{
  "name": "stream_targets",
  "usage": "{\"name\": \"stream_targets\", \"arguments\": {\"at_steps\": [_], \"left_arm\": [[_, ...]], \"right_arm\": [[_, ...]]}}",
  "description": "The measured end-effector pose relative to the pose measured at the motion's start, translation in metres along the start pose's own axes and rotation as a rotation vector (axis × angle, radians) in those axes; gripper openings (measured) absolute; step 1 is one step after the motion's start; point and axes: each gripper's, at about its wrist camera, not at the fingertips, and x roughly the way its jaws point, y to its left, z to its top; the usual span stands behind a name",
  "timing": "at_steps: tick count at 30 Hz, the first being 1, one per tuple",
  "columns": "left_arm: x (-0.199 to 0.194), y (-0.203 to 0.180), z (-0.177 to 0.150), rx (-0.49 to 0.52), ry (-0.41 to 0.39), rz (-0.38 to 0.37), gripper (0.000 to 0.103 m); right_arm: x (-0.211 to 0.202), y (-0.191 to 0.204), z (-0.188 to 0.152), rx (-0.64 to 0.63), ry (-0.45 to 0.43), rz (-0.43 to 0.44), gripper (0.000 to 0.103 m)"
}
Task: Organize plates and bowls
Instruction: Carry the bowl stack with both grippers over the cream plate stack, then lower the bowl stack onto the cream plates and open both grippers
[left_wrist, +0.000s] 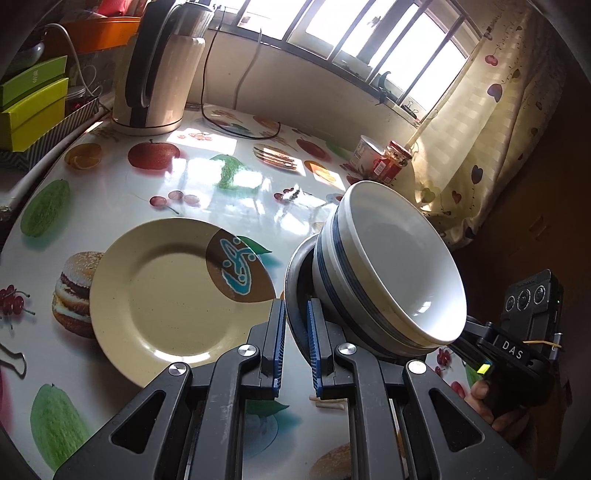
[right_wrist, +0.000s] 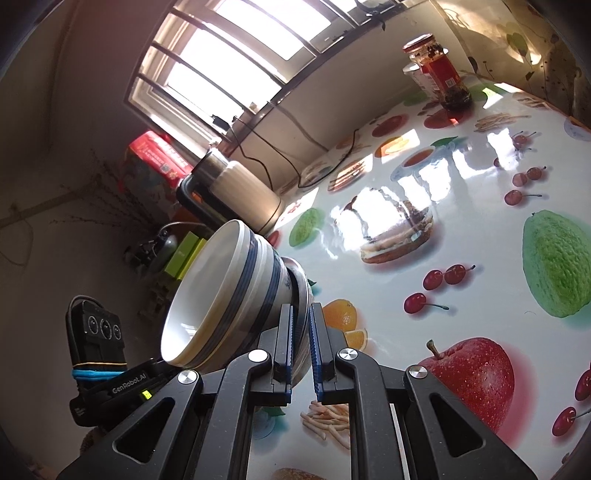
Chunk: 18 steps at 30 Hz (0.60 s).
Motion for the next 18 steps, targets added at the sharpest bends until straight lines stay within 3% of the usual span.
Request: {"name": "stream_targets", "arguments": {"at_steps": [18], "left_arm": [[-0.012,0.04,0.01,-0.051,-0.032,0.043,0.012]], "right_arm": [[0.043,0.024,0.005,-0.036,0.061,0.03,0.011]]}}
